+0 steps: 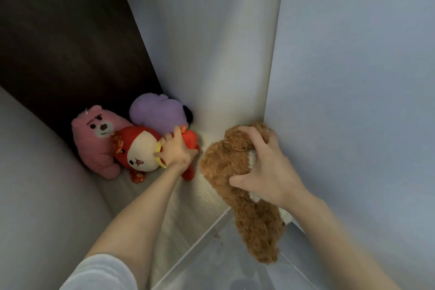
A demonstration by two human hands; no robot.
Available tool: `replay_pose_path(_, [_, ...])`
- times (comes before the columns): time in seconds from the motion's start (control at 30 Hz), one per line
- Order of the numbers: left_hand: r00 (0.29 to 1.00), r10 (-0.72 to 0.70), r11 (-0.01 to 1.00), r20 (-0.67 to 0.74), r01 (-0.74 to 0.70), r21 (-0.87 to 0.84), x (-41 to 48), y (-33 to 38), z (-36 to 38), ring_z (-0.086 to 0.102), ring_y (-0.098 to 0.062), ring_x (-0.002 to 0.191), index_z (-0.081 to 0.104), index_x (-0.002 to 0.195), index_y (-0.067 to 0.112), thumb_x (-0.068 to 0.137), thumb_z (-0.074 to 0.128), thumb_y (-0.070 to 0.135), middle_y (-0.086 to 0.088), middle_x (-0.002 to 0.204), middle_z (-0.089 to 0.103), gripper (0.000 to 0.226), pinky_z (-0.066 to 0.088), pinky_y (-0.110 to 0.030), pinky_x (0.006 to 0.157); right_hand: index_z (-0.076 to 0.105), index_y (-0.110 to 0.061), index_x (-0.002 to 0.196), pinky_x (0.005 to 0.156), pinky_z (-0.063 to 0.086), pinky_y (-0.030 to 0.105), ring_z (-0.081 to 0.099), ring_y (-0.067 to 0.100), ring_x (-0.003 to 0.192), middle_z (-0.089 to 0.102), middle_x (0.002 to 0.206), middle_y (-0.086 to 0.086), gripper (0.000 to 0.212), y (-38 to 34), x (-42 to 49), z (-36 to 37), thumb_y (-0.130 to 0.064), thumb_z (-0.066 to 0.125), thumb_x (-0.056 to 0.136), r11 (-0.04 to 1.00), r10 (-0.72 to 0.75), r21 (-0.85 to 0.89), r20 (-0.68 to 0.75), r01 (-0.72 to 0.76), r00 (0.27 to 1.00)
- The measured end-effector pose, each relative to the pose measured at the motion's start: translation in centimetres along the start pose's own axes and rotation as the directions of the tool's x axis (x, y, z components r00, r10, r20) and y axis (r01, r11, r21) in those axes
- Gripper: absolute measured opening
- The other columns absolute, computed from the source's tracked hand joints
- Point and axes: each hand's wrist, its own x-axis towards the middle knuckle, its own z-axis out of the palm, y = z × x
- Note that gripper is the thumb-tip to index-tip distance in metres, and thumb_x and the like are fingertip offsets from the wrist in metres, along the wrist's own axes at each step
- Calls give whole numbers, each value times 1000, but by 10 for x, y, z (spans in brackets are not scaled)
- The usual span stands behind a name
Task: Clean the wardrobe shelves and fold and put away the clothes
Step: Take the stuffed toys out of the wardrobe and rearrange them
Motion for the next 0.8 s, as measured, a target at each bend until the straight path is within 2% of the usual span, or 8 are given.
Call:
replay_pose_path(0.1, [999, 15, 999, -45, -17, -48, -4, -6, -4, 42, -32, 121, 35, 129, 29, 68, 77, 52, -11, 125, 47, 77, 41, -58, 91, 32, -55, 125, 85, 52, 40, 56, 27, 101, 29, 127, -5, 82, -3, 3, 5, -35, 79, 61, 1000, 17, 7, -24, -17, 1000])
replay_pose_path(0.23, [1000, 21, 986, 3, -20, -168, -29, -10, -33, 46, -35, 117, 39, 126, 27, 65, 80, 49, -13, 119, 50, 77, 44, -45, 92, 32, -55, 125, 85, 54, 43, 55, 28, 102, 26, 127, -6, 82, -18, -4, 1, -34, 77, 60, 997, 57, 53, -39, -54, 998])
replay_pose_path(0.33, [997, -41, 976, 71, 56, -212, -67, 6, -77, 47, -35, 118, 39, 128, 27, 65, 80, 46, -12, 121, 50, 77, 46, -43, 90, 33, -52, 125, 84, 53, 41, 57, 26, 100, 29, 127, -4, 80, -37, -26, -16, -32, 76, 61, 974, 187, 142, -50, -178, 981])
replay_pose_path(0.4, [992, -53, 970, 118, 79, -230, -97, 25, -113, 49, -34, 117, 40, 128, 28, 66, 79, 42, -10, 121, 51, 74, 46, -42, 88, 33, -50, 128, 82, 53, 42, 59, 29, 97, 31, 125, -3, 80, -51, -45, -36, -32, 75, 62, 952, 279, 136, -17, -275, 960])
replay_pose_path(0.57, [954, 29, 950, 298, 66, -305, -179, 78, -220, 53, -30, 112, 41, 125, 33, 65, 77, 33, -4, 122, 52, 69, 46, -38, 89, 30, -49, 132, 71, 54, 41, 58, 30, 86, 27, 117, -5, 85, -108, -100, -113, -35, 73, 60, 942, 335, -43, 105, -332, 936])
replay_pose_path(0.67, [906, 122, 932, 404, 35, -362, -233, 116, -292, 52, -23, 112, 40, 128, 32, 64, 81, 49, -1, 124, 51, 78, 45, -36, 90, 30, -49, 132, 69, 54, 40, 57, 27, 88, 28, 122, -4, 85, -149, -134, -180, -34, 75, 61, 917, 398, -66, 92, -394, 913])
replay_pose_path(0.8, [825, 224, 922, 519, -6, -388, -295, 166, -382, 51, -23, 116, 38, 130, 30, 66, 81, 42, -1, 126, 50, 78, 45, -36, 91, 28, -48, 133, 67, 50, 36, 56, 28, 91, 28, 128, -2, 84, -204, -183, -270, -35, 75, 64, 889, 444, -143, 36, -435, 895])
